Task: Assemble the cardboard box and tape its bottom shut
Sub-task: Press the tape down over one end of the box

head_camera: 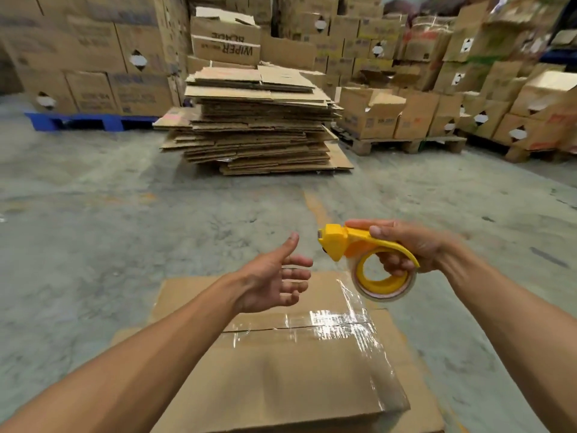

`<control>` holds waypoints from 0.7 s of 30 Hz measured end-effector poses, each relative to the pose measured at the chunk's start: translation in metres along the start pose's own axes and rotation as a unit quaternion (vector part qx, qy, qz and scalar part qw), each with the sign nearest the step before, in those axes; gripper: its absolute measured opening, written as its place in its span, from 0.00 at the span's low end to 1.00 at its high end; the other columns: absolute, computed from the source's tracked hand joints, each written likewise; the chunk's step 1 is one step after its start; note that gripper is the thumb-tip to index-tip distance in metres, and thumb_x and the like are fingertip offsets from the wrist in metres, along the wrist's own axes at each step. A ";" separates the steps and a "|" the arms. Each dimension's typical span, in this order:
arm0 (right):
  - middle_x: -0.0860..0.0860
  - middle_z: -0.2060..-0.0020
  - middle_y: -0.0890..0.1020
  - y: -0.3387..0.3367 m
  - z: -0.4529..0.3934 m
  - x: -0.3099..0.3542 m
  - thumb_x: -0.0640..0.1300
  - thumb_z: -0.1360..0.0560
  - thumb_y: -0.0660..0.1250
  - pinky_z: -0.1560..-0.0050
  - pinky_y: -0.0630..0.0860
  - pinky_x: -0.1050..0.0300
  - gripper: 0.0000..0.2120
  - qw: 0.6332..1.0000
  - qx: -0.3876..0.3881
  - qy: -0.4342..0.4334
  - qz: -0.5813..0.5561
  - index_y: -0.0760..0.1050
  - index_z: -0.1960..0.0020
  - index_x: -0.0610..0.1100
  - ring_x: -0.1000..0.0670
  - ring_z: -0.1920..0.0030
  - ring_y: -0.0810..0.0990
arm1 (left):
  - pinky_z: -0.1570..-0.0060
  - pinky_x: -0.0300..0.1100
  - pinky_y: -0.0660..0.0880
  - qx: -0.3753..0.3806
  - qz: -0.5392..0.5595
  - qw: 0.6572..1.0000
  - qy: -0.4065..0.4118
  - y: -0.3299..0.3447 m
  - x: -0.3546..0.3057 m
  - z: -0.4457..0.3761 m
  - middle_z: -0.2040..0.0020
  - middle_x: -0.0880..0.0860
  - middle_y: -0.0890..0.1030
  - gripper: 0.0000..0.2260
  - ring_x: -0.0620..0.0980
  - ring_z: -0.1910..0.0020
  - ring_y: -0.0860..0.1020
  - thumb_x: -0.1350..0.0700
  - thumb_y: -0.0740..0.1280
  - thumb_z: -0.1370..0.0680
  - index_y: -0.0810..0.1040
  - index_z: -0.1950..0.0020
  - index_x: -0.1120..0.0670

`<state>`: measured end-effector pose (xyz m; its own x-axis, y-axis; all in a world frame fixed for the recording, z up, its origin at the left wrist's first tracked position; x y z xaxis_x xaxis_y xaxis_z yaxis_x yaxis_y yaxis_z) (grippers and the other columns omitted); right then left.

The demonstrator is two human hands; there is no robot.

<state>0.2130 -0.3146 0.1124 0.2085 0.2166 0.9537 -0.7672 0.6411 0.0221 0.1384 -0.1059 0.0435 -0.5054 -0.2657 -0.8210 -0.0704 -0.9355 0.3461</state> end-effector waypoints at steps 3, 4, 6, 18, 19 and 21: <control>0.47 0.81 0.68 0.004 -0.003 -0.003 0.61 0.48 0.84 0.81 0.70 0.64 0.39 0.999 -0.007 -0.006 -0.039 0.78 0.38 0.56 0.54 0.86 0.65 | 0.68 0.39 0.73 0.036 0.016 0.999 -0.015 0.012 0.002 0.010 0.63 0.52 0.80 0.26 0.49 0.68 0.77 0.35 0.70 0.30 0.78 0.47 0.57; 0.47 0.81 0.68 0.006 -0.004 -0.002 0.60 0.47 0.84 0.81 0.70 0.63 0.40 0.999 -0.005 -0.009 -0.046 0.78 0.37 0.56 0.54 0.86 0.66 | 0.68 0.40 0.73 0.043 0.025 0.999 -0.020 0.015 0.002 0.011 0.62 0.53 0.80 0.26 0.49 0.67 0.78 0.35 0.70 0.30 0.78 0.46 0.57; 0.47 0.81 0.68 0.010 -0.006 0.001 0.60 0.45 0.83 0.81 0.72 0.62 0.39 0.999 0.000 -0.019 -0.045 0.77 0.36 0.55 0.54 0.85 0.67 | 0.68 0.40 0.74 0.053 0.050 0.997 -0.027 0.020 0.001 0.011 0.60 0.53 0.81 0.26 0.49 0.66 0.79 0.36 0.70 0.29 0.78 0.45 0.57; 0.47 0.80 0.70 0.013 0.007 0.007 0.62 0.44 0.82 0.81 0.72 0.62 0.38 1.000 -0.004 -0.007 0.002 0.77 0.36 0.57 0.54 0.85 0.67 | 0.67 0.38 0.78 0.055 0.121 0.990 -0.051 0.030 -0.009 0.006 0.64 0.53 0.83 0.05 0.47 0.68 0.82 0.60 0.71 0.26 0.83 0.60 0.60; 0.47 0.80 0.70 0.013 0.009 0.007 0.62 0.44 0.82 0.81 0.72 0.62 0.37 1.000 -0.005 -0.004 0.005 0.77 0.37 0.57 0.54 0.85 0.68 | 0.67 0.38 0.78 0.055 0.121 0.990 -0.055 0.030 -0.010 0.005 0.64 0.53 0.83 0.05 0.47 0.68 0.82 0.61 0.71 0.27 0.83 0.61 0.61; 0.47 0.80 0.70 0.011 0.014 0.006 0.62 0.44 0.82 0.81 0.72 0.62 0.35 1.000 -0.006 0.006 0.015 0.80 0.39 0.59 0.54 0.84 0.68 | 0.66 0.38 0.78 0.056 0.112 0.990 -0.064 0.029 -0.012 0.002 0.64 0.54 0.82 0.04 0.47 0.69 0.81 0.61 0.71 0.27 0.83 0.60 0.62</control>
<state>0.1976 -0.3163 0.1228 0.1936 0.2442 0.9502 -0.7661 0.6427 -0.0090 0.1404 -0.1294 0.0643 -0.6237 -0.4252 -0.6559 -0.0357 -0.8227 0.5673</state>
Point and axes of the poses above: each hand's wrist, its own z-axis away from the middle knuckle, its own y-axis out of the palm, x = y × z, the point moved 5 cm from there along -z, towards the middle knuckle
